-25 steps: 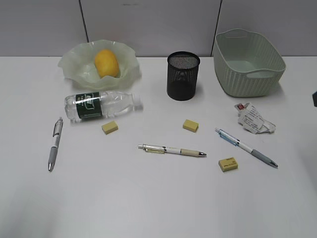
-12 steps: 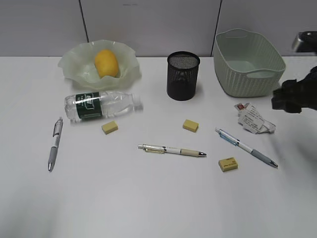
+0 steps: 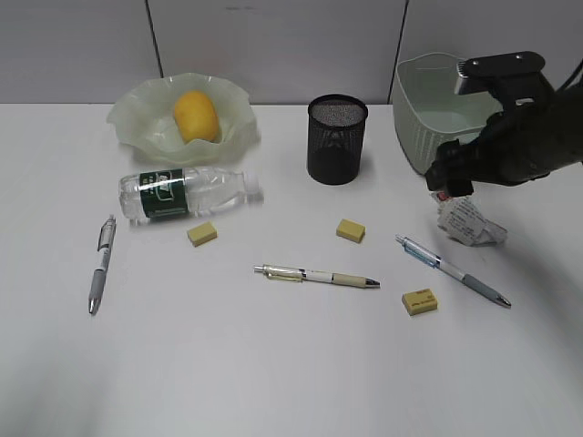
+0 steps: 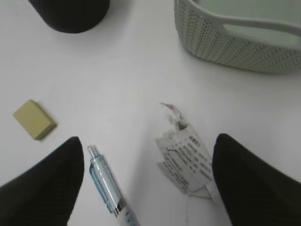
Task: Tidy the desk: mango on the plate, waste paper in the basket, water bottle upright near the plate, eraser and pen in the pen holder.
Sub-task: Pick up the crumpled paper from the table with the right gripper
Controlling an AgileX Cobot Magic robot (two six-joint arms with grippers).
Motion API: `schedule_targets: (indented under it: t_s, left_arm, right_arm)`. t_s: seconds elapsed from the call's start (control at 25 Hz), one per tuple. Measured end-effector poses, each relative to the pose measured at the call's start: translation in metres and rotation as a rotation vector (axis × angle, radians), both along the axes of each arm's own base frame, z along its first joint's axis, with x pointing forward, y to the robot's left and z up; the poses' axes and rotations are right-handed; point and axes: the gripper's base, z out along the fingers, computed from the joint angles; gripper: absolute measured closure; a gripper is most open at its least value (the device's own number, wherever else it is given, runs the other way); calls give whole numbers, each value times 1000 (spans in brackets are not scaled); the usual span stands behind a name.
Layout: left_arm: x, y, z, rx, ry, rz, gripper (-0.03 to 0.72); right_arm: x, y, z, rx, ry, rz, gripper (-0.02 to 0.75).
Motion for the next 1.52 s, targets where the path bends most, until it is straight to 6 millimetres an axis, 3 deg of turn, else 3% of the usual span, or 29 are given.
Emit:
schedule_targets:
  t_s: [0.32,0.64,0.8,1.0,1.12,1.36,1.52]
  left_arm:
    - [0,0,0,0,0,0,251]
    - [0,0,0,0,0,0,251]
    - [0,0,0,0,0,0,251]
    - [0,0,0,0,0,0,251]
    - [0,0,0,0,0,0,251]
    - [0,0,0,0,0,0,251]
    - [0,0,0,0,0,0,251]
  right_arm:
    - [27,3,-37,-41,77,12,69]
    - [34,-11,-67,-67,152,-13,113]
    - [36,-11,-71,-79,139,-1,246]
    - [36,-11,-75,-86,150,3,559]
    - [34,-11,-69,-88,156,6,686]
    - [25,-12,-24,-53,142,-11,690]
    - [23,-12,25,-18,26,-17,693]
